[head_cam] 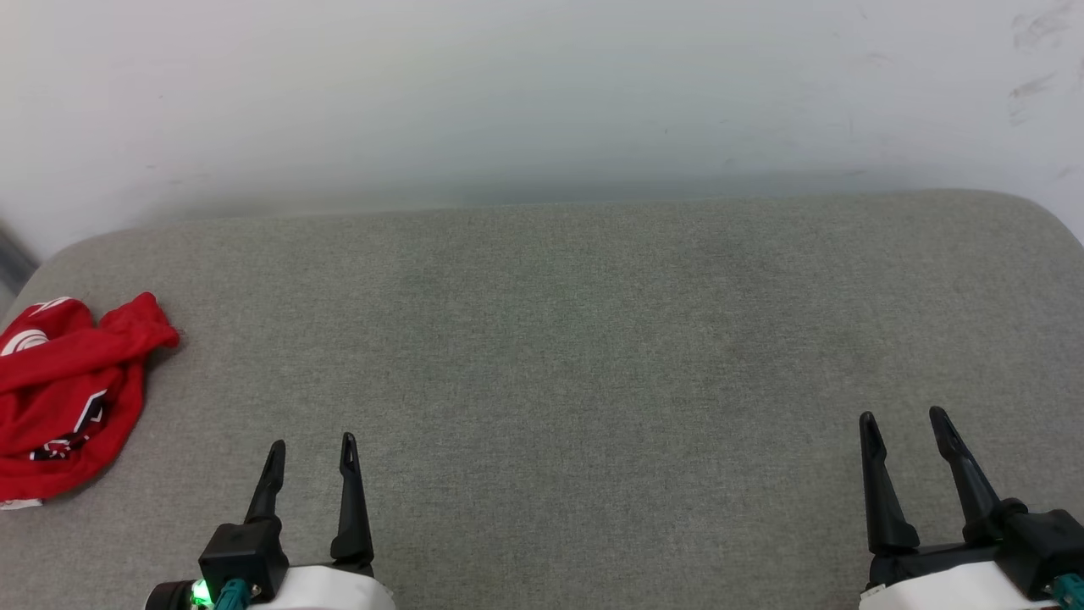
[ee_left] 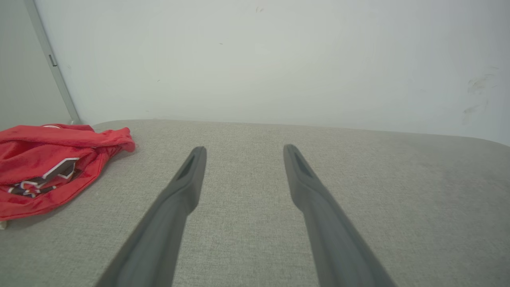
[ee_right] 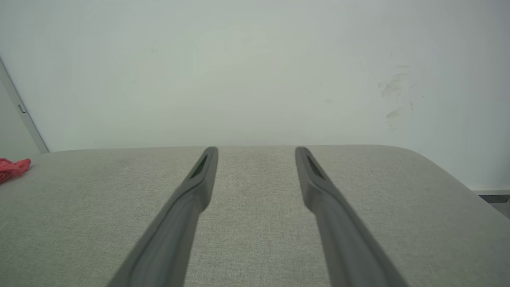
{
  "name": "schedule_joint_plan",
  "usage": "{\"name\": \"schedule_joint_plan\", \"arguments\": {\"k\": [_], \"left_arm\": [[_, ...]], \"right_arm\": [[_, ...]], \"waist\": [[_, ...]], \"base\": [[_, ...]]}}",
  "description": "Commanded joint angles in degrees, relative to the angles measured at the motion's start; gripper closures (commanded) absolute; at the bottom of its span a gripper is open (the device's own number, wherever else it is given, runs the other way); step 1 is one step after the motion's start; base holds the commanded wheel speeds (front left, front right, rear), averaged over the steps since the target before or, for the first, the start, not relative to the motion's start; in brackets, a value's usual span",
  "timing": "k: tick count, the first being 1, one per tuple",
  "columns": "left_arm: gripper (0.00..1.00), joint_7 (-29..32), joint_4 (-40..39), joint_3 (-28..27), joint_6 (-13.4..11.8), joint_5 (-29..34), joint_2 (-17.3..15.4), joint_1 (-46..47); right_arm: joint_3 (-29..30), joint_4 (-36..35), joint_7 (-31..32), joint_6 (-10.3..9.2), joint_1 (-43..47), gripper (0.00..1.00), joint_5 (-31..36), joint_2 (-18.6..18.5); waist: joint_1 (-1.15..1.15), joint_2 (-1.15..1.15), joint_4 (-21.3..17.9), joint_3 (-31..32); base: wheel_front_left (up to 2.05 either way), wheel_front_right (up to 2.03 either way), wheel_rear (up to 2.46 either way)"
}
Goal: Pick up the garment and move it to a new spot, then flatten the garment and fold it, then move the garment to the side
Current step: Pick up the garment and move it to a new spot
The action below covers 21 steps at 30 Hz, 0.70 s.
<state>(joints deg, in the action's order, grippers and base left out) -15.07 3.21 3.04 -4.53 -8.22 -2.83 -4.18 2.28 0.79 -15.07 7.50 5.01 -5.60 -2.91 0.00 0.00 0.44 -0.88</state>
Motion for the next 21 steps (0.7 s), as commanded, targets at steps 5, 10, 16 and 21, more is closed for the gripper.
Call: {"name": "schedule_joint_plan", "arguments": {"k": [5,10,16,21], "left_arm": [[0.00,-0.16,0.18,-0.39,0.14,-0.35,-0.09,-0.38],[0.00,-0.16,0.57,-0.44,0.31,-0.51,-0.09,-0.16],[0.00,-0.16,0.77,-0.37,0.22,-0.60,-0.09,0.00],[0.00,-0.16,0.87,-0.61,0.06,-0.67,-0.09,0.32]], "right_arm": [[-0.13,0.17,-0.16,-0.02,0.91,0.00,-0.99,0.05],[0.04,0.43,-0.16,-0.02,0.74,0.00,-1.32,0.05],[0.04,0.37,-0.16,-0.02,0.75,0.00,-1.11,0.05],[0.15,0.09,-0.15,-0.02,0.96,0.00,-0.94,0.05]], "waist": [[0.00,0.00,-0.06,0.00],[0.00,0.00,-0.02,-0.08],[0.00,0.00,0.26,-0.18],[0.00,0.00,1.15,-0.16]], "base": [[0.00,0.00,0.00],[0.00,0.00,0.00],[0.00,0.00,0.00],[0.00,0.00,0.00]]}}
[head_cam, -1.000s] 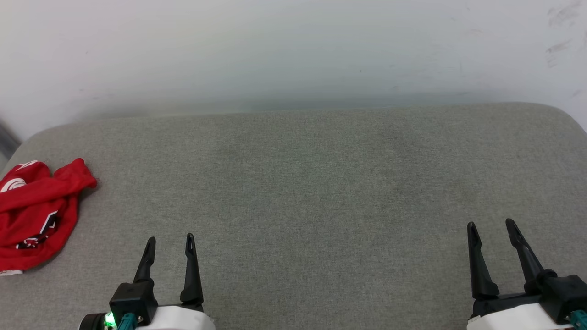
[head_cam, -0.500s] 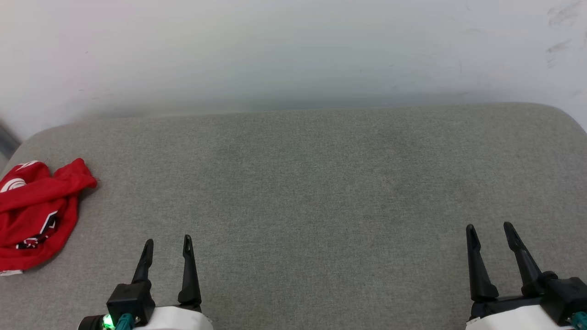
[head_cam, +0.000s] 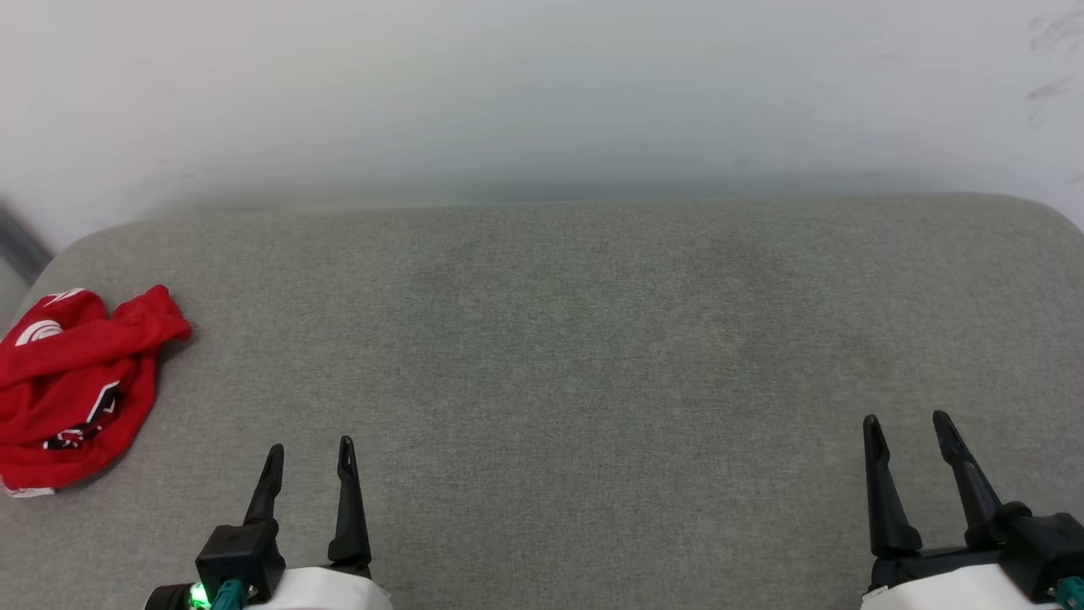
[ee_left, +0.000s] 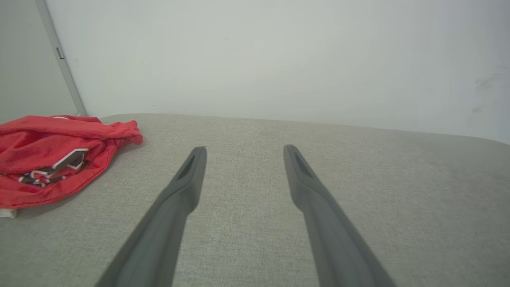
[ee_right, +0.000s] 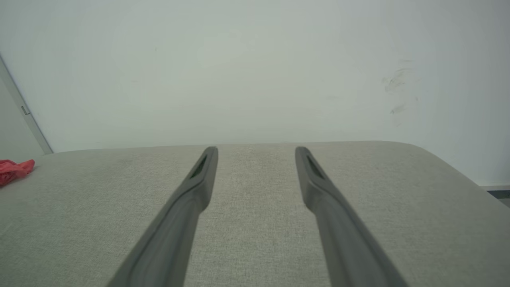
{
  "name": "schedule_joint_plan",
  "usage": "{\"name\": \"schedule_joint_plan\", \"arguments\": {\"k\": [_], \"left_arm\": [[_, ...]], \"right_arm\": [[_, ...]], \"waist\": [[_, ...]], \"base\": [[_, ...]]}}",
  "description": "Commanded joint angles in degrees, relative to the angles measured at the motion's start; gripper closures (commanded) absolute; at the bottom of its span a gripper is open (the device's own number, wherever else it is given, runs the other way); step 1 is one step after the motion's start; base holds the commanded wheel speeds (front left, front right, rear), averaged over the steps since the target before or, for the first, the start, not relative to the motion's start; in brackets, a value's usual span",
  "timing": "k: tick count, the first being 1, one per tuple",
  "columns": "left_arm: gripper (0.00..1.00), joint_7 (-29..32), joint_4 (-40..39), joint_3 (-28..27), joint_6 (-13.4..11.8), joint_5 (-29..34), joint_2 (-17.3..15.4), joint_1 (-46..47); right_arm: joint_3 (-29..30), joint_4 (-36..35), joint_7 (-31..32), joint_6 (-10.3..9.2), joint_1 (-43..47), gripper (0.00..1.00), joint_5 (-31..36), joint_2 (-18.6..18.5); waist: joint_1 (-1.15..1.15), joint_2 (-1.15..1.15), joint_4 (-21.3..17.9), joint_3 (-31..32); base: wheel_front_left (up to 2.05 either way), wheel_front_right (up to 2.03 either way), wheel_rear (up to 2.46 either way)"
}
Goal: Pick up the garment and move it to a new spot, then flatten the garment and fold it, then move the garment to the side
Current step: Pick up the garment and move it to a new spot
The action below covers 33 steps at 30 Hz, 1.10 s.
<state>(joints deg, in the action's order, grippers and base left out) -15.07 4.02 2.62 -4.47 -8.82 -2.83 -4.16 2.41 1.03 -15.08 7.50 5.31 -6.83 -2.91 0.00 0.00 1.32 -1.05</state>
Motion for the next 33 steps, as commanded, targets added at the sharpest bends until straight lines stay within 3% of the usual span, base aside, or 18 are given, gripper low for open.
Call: {"name": "schedule_joint_plan", "arguments": {"k": [1,11,33], "left_arm": [[0.00,-0.16,0.11,-0.22,0.07,0.06,-0.08,0.39],[0.00,-0.16,0.19,-1.23,-0.05,-0.03,-0.09,0.39],[0.00,-0.16,0.67,-3.50,-0.44,-0.27,-0.07,-0.97]], "right_arm": [[-0.04,-0.21,-0.15,-0.01,0.76,0.00,0.37,0.06],[-0.37,-0.78,-0.14,-0.02,1.19,0.00,0.94,0.06],[-1.64,-1.33,-0.14,-0.02,2.94,0.00,1.06,0.05]], "waist": [[0.00,0.00,0.60,0.02],[0.00,0.00,5.93,0.17],[0.00,0.00,23.02,1.31]], "base": [[0.00,0.00,0.00],[0.00,0.00,0.00],[0.00,0.00,0.00]]}}
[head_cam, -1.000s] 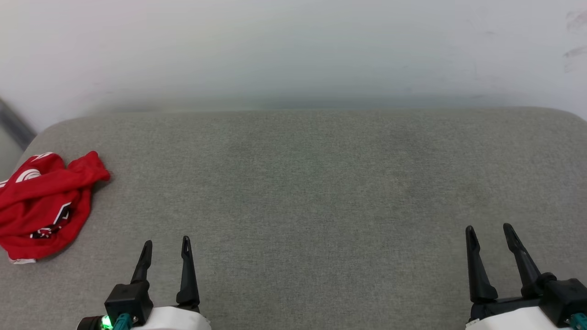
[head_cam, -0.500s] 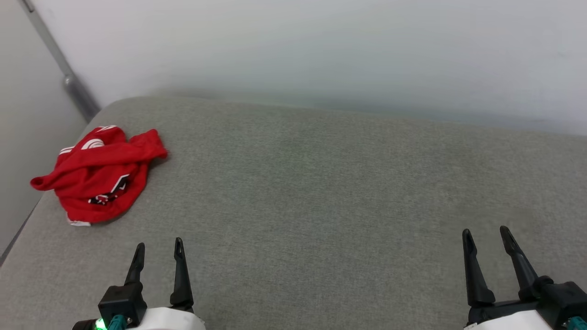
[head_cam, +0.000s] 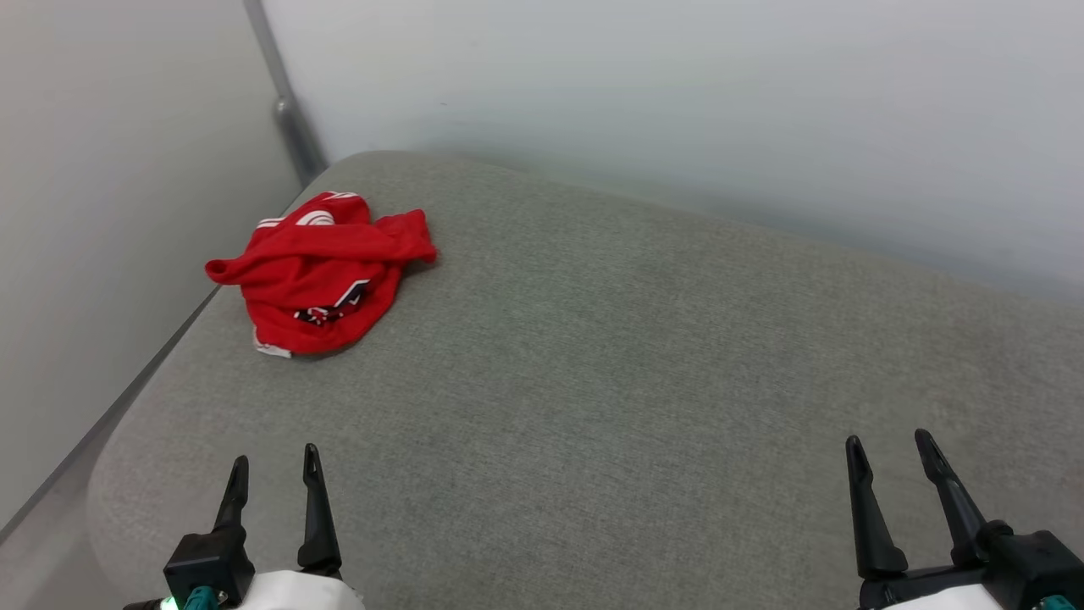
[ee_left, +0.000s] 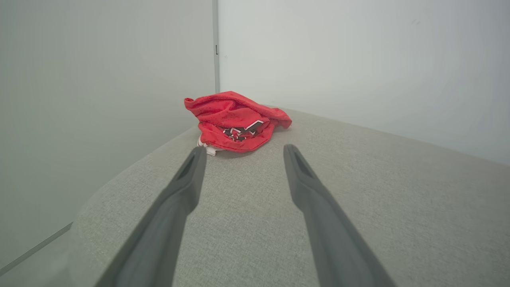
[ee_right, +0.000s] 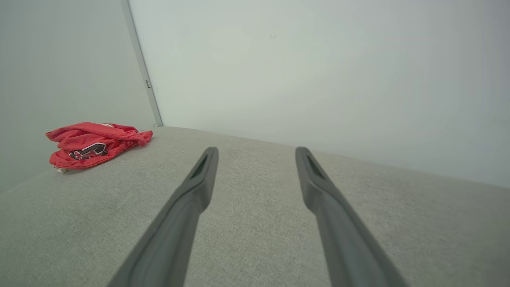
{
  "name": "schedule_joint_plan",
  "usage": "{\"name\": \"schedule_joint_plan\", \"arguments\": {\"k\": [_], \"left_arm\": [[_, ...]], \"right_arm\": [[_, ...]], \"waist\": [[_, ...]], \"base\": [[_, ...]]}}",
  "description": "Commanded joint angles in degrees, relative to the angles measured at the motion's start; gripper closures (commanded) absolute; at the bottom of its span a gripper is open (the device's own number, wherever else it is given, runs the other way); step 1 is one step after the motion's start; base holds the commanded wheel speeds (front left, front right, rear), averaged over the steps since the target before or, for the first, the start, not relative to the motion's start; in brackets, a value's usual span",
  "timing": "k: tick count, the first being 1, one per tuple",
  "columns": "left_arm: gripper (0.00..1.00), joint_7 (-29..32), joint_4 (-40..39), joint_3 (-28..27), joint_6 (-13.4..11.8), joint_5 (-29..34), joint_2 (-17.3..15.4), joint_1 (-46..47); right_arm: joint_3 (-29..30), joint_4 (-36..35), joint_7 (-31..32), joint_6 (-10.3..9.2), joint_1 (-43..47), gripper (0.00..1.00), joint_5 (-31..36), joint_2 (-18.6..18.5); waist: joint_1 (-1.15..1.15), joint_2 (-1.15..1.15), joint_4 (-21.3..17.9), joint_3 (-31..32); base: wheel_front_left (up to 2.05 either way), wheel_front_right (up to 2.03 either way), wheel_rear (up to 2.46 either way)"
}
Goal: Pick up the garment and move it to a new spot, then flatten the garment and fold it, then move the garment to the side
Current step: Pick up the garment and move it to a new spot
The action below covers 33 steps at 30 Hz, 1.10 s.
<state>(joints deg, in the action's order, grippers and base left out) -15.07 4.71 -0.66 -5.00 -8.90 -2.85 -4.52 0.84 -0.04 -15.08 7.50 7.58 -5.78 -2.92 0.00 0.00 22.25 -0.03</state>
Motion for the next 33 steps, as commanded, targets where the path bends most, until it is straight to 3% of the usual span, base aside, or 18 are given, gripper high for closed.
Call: {"name": "schedule_joint_plan", "arguments": {"k": [1,6,19,27,33], "left_arm": [[0.00,-0.16,-0.02,-0.39,0.01,-0.37,-0.05,-0.78],[0.00,-0.16,-0.38,-1.12,-0.59,-0.75,-0.07,-1.16],[0.00,-0.16,-2.35,-3.29,-2.99,-3.31,-0.04,-2.58],[0.00,-0.16,1.07,-6.37,1.64,-1.72,-0.20,3.12],[0.00,-0.16,6.03,-10.50,6.70,-1.15,-4.08,14.95]], "right_arm": [[-0.13,-0.24,-0.14,-0.02,0.82,0.00,-0.03,0.07],[-0.99,-0.31,-0.14,-0.01,0.57,0.00,0.17,0.07],[-3.88,0.88,-0.14,-0.03,-2.86,0.00,1.87,0.07],[-1.85,-0.01,-0.14,-0.03,-1.88,0.00,2.86,0.07],[0.32,-1.89,-0.14,-0.03,-3.33,0.00,5.15,0.06]], "waist": [[0.00,0.00,2.83,0.39],[0.00,0.00,5.93,0.43],[0.00,0.00,7.30,-1.60],[0.00,0.00,6.73,-2.41],[0.00,0.00,4.32,-6.97]], "base": [[0.00,0.00,0.00],[0.00,0.00,0.00],[0.00,0.00,0.00],[0.00,0.00,0.00],[0.00,0.00,0.00]]}}
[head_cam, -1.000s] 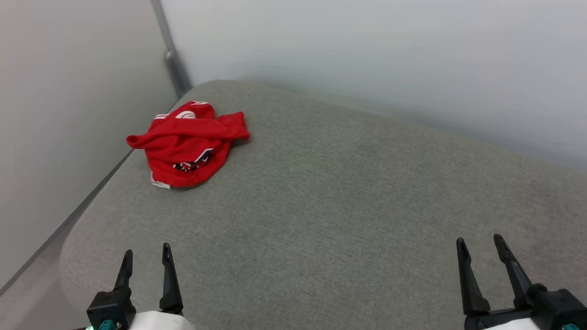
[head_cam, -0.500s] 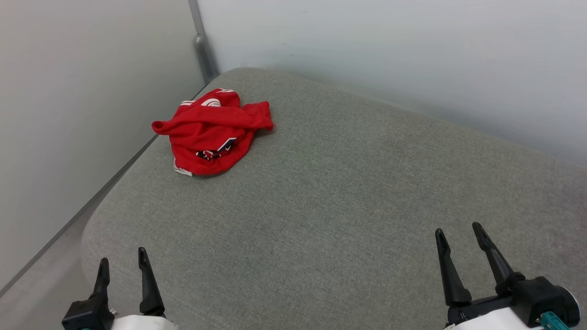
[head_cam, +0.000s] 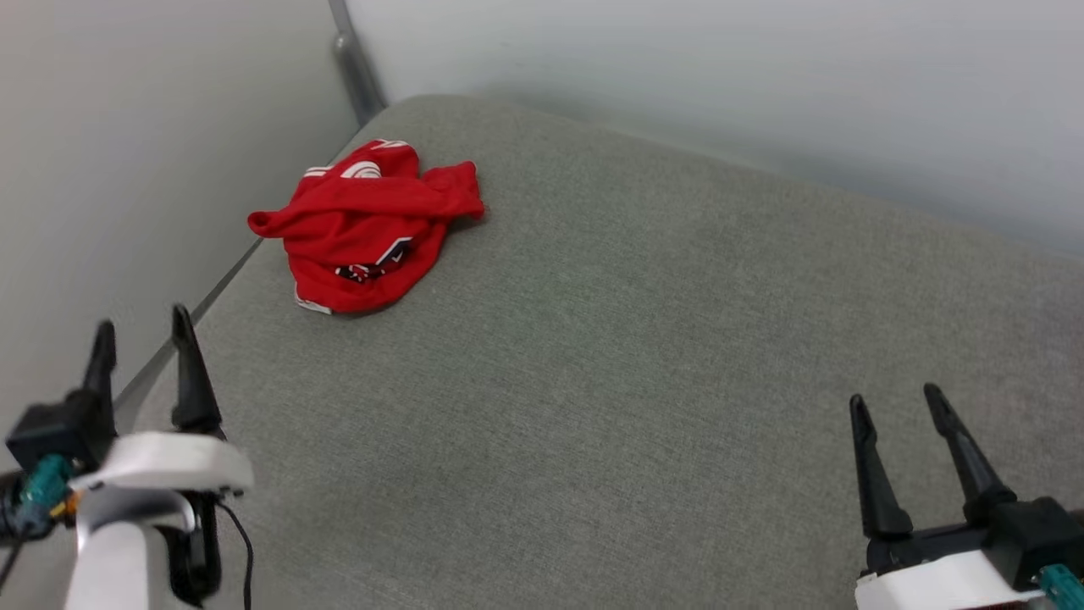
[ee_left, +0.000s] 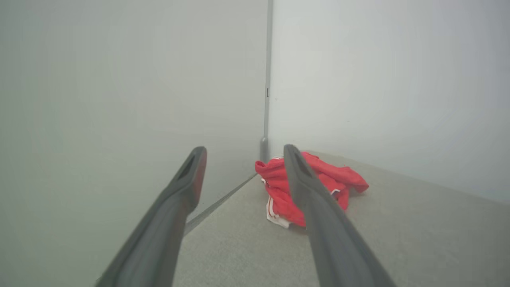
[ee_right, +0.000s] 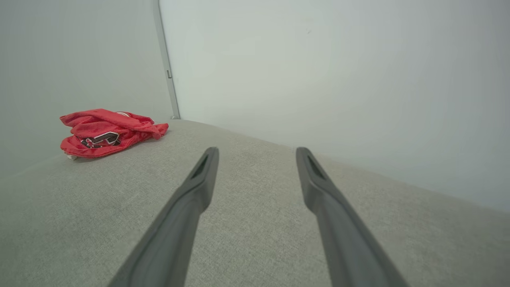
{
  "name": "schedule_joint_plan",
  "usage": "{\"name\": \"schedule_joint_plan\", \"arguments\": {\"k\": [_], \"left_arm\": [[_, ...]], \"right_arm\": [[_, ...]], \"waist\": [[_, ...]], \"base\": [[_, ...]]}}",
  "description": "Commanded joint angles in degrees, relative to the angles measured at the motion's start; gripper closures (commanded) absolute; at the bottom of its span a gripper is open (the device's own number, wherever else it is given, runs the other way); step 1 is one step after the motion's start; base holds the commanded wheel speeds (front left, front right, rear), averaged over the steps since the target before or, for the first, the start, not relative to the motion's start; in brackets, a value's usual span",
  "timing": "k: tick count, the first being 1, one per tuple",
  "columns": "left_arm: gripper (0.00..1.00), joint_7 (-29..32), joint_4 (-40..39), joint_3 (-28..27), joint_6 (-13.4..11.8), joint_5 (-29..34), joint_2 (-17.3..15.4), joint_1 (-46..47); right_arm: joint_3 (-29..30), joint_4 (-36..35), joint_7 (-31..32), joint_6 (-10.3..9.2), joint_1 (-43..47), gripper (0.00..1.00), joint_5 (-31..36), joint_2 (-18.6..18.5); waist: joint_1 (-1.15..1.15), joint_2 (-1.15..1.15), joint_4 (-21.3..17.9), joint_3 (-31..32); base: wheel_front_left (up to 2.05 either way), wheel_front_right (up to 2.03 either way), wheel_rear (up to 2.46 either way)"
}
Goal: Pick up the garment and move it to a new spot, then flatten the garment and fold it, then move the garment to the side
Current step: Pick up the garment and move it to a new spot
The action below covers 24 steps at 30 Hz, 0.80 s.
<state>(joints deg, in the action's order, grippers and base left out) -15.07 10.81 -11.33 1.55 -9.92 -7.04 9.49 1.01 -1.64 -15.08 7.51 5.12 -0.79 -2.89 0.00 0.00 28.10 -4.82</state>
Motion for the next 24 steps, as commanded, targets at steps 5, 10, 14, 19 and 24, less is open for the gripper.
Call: {"name": "schedule_joint_plan", "arguments": {"k": [5,10,14,19,24], "left_arm": [[0.00,-0.16,3.56,-3.40,2.36,-2.12,-2.44,12.16],[0.00,-0.16,7.25,-4.99,4.11,-3.79,-7.07,22.73],[0.00,0.45,10.54,-4.55,5.03,-5.26,-11.85,29.73],[0.00,4.72,15.23,-3.94,5.74,-9.30,-18.92,37.37],[0.00,13.84,18.77,1.91,5.79,-16.75,-25.17,42.49]], "right_arm": [[1.98,-2.40,-0.14,-0.04,-4.00,0.00,3.20,0.03],[3.55,-5.13,-0.14,-0.04,-7.14,0.00,5.78,0.03],[4.96,-7.56,-0.14,-0.04,-9.51,0.00,7.07,0.03],[5.85,-10.97,-0.14,-0.03,-11.55,0.00,8.74,0.03],[6.45,-13.66,-0.14,-0.04,-12.61,0.00,10.02,0.03]], "waist": [[0.00,0.00,-4.14,-8.88],[0.00,0.00,-6.82,-15.48],[0.00,0.00,-8.65,-20.12],[0.00,0.00,-10.48,-24.82],[0.00,0.00,-11.17,-27.85]], "base": [[0.00,0.00,0.00],[0.00,0.00,0.00],[0.00,0.00,0.00],[0.00,0.00,0.00],[0.00,0.00,0.00]]}}
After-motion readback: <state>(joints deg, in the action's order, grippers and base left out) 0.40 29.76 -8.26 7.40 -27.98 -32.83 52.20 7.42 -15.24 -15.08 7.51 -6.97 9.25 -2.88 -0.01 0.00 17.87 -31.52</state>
